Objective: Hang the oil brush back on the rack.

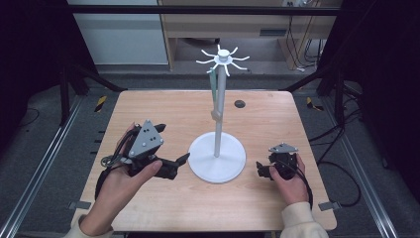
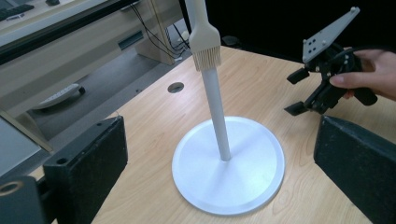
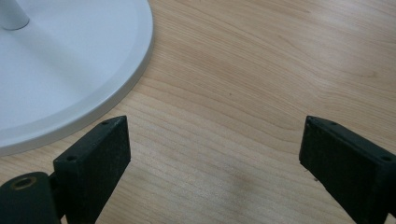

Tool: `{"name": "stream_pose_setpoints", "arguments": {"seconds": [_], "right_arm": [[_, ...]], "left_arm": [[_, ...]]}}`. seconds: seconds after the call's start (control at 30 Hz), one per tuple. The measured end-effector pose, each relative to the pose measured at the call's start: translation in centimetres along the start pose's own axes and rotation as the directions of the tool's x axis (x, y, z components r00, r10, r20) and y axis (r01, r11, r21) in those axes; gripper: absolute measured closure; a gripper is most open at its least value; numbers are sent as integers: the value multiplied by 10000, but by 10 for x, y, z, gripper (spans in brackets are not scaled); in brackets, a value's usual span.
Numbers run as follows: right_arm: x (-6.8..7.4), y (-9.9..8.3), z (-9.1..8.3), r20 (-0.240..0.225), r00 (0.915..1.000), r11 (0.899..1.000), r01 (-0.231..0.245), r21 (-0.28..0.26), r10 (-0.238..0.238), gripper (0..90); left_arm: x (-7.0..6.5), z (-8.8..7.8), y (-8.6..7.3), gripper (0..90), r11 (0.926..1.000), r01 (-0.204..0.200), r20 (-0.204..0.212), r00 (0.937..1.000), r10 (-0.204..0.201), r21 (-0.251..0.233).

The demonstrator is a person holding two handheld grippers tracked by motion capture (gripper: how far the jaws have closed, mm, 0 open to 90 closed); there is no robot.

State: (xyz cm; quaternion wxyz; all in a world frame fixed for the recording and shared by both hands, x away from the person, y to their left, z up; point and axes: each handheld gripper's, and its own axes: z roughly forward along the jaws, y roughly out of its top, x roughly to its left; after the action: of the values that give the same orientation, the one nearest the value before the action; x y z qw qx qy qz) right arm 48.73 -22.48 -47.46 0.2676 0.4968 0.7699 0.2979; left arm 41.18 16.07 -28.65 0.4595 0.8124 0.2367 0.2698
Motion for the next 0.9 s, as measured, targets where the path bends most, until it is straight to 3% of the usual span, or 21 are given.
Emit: {"name": "stream_pose_setpoints", "arguments": {"seconds": [0.27,0.67,0.9], "right_arm": [[1,0,0,-5,10000,10000,19,44,-19,94],[1,0,-1,7,10000,10000,30,24,-30,94],[1,0,0,11,10000,10000,50,51,-50,94]], "left_arm": [[2,7,-26,25,9990,6,269,9996,-18,454],[10,15,-62,28,9930,-58,105,9999,46,1176],[21,21,-92,31,9914,252,-28,9997,-250,1284]]}}
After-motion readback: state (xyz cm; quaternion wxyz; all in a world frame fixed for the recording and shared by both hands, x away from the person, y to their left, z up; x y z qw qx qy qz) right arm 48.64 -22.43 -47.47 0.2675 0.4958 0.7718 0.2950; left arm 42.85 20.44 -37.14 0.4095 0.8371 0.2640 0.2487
